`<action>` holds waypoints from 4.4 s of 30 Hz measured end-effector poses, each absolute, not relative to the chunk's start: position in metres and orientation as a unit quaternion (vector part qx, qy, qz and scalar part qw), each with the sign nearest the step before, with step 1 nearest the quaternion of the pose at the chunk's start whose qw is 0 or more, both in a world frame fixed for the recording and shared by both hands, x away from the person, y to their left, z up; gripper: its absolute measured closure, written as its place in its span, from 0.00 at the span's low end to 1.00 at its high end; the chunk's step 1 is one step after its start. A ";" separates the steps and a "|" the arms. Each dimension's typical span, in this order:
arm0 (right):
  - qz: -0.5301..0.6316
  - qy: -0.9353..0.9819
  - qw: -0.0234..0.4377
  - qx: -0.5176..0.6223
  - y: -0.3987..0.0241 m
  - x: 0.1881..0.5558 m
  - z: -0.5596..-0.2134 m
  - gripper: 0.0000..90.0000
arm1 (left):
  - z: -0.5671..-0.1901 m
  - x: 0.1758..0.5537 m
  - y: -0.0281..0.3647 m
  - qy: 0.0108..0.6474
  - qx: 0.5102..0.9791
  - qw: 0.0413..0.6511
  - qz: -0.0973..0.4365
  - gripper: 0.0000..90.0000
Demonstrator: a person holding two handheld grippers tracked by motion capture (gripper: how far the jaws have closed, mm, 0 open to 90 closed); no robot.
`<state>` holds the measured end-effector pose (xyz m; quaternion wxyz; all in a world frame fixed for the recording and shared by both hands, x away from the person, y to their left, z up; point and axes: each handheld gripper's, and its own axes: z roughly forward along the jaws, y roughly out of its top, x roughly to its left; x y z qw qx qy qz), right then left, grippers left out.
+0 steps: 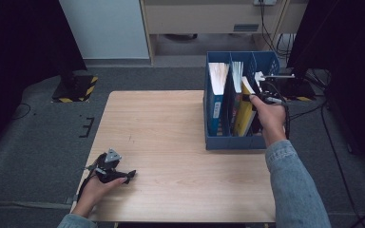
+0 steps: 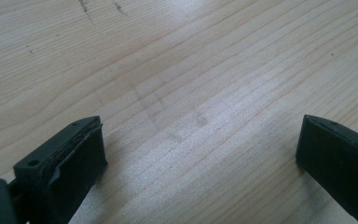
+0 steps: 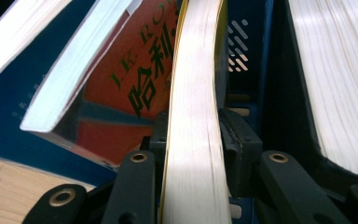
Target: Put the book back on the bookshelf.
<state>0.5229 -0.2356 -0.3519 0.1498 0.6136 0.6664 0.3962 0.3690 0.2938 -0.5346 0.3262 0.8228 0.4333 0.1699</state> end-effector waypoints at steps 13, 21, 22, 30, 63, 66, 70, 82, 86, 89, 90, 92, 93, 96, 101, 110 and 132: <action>0.388 0.669 0.147 0.617 -0.236 0.529 -0.346 0.79 | -0.535 0.369 0.294 0.432 0.824 0.326 0.170 0.01; 0.398 0.652 0.154 0.627 -0.238 0.533 -0.344 0.82 | -0.535 0.369 0.294 0.431 0.823 0.327 0.171 0.00; 0.399 0.652 0.156 0.626 -0.237 0.534 -0.344 0.83 | -0.535 0.369 0.294 0.431 0.823 0.327 0.171 0.00; 0.410 0.649 0.186 0.613 -0.232 0.543 -0.338 0.83 | -0.535 0.369 0.294 0.432 0.823 0.327 0.171 0.00; 0.389 0.660 0.170 0.620 -0.224 0.542 -0.346 0.80 | -0.535 0.369 0.293 0.431 0.824 0.327 0.170 0.00; 0.395 0.655 0.170 0.622 -0.225 0.543 -0.346 0.81 | -0.535 0.369 0.293 0.430 0.824 0.327 0.170 0.00; 0.404 0.641 0.179 0.627 -0.229 0.547 -0.347 0.83 | -0.535 0.369 0.293 0.430 0.824 0.327 0.170 0.00; 0.414 0.629 0.209 0.624 -0.227 0.561 -0.347 0.83 | -0.535 0.370 0.292 0.429 0.824 0.328 0.170 0.00; 0.417 0.626 0.218 0.622 -0.227 0.567 -0.343 0.83 | -0.535 0.370 0.292 0.429 0.824 0.328 0.170 0.00; 0.421 0.624 0.225 0.619 -0.226 0.572 -0.340 0.83 | -0.535 0.370 0.292 0.429 0.825 0.328 0.169 0.00; 0.420 0.624 0.225 0.620 -0.226 0.573 -0.340 0.83 | -0.535 0.370 0.292 0.428 0.825 0.328 0.169 0.00; 0.415 0.627 0.230 0.618 -0.224 0.575 -0.342 0.83 | -0.535 0.370 0.292 0.428 0.824 0.329 0.170 0.00; 0.415 0.626 0.230 0.619 -0.224 0.575 -0.343 0.83 | -0.535 0.370 0.292 0.428 0.824 0.329 0.170 0.00; 0.412 0.627 0.236 0.617 -0.223 0.578 -0.346 0.83 | -0.535 0.370 0.292 0.428 0.824 0.329 0.170 0.00; 0.413 0.625 0.242 0.616 -0.222 0.579 -0.351 0.83 | -0.535 0.370 0.292 0.428 0.825 0.329 0.169 0.00; 0.412 0.628 0.235 0.617 -0.218 0.578 -0.354 0.82 | -0.535 0.370 0.292 0.428 0.825 0.328 0.169 0.00; 0.418 0.637 0.216 0.611 -0.223 0.562 -0.338 0.69 | -0.535 0.370 0.292 0.429 0.824 0.329 0.171 0.00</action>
